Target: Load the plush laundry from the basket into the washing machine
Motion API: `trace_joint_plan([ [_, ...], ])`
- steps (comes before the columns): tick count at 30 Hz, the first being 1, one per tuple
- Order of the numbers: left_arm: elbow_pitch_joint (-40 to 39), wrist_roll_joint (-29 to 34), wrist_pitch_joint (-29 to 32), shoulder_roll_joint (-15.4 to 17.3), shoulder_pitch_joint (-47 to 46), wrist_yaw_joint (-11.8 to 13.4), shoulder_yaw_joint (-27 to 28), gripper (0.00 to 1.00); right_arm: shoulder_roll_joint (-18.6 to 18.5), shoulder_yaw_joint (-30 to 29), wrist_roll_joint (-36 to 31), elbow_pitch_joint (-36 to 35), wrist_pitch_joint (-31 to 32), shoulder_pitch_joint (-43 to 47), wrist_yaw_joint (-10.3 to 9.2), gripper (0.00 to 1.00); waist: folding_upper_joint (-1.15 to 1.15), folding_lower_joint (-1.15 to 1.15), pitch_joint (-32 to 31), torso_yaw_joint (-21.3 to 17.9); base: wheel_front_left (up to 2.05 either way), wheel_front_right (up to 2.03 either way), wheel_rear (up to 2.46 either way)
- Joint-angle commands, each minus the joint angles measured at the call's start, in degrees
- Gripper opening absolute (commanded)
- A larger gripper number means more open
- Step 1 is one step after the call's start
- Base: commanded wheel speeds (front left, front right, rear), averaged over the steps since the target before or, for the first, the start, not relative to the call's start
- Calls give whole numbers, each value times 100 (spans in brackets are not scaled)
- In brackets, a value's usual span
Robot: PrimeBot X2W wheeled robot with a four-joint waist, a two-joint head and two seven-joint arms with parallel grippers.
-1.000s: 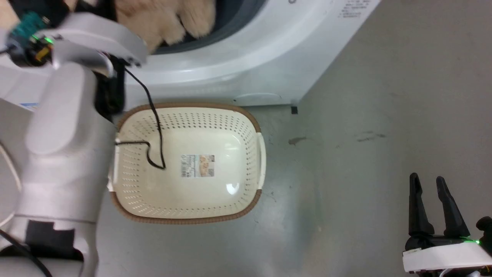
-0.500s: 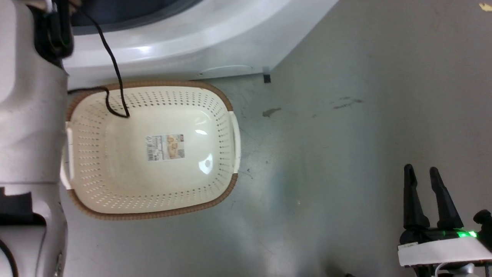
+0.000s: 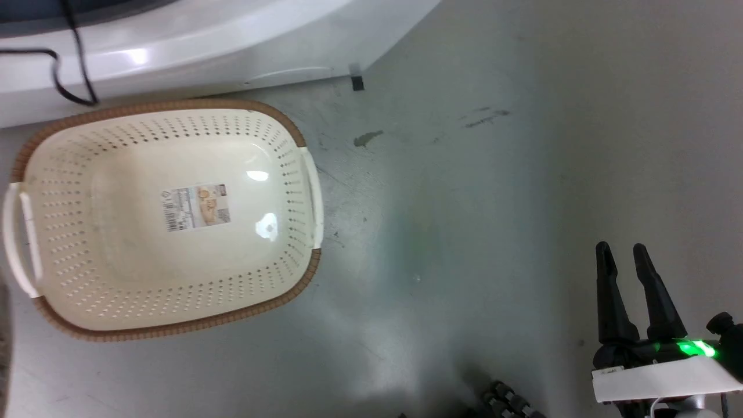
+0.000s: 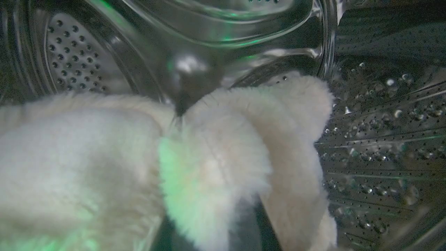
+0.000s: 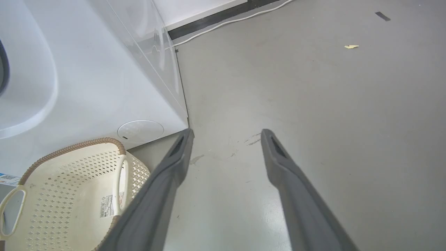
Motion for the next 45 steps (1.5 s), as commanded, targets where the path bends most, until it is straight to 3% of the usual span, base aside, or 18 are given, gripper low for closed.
trace_joint_plan([
  [1, -43, 39, -8, 65, -173, -36, 3, 0, -3, 7, 39, -31, -25, 26, -4, 100, 0, -1, 100, -107, 0, 0, 0],
  [12, 14, 69, 112, 359, -845, -65, -18, 0, -3, 39, 109, -338, -25, 137, -4, 100, 0, -1, 516, -363, 0, 0, 0],
  [22, 367, -74, 439, 375, -981, -111, -44, 0, -3, 42, 127, -414, -25, 143, -4, 100, 0, -1, 685, -382, 0, 0, 0],
  [23, 388, -86, 434, 367, -999, -107, -44, 14, -3, 41, 125, -414, -25, 138, -4, 100, 0, -1, 691, -378, 0, 0, 0],
  [24, 408, -91, 424, 358, -1013, -110, -54, 45, -3, 35, 123, -415, -25, 135, -4, 100, 0, -1, 695, -369, 0, 0, 0],
  [25, 430, -86, 420, 349, -1028, -115, -75, 100, -3, 30, 118, -413, -25, 131, -4, 100, 0, -1, 698, -358, 0, 0, 0],
  [34, 746, -248, 336, -2, -965, -145, -190, 100, -3, -131, 33, -320, -25, -108, -4, 100, 0, -1, 490, -20, 0, 0, 0],
  [45, 838, -538, -20, -477, -124, -213, -253, 100, -3, -521, -309, -245, -25, -343, -4, 100, 0, -1, -106, 529, 0, 0, 0],
])
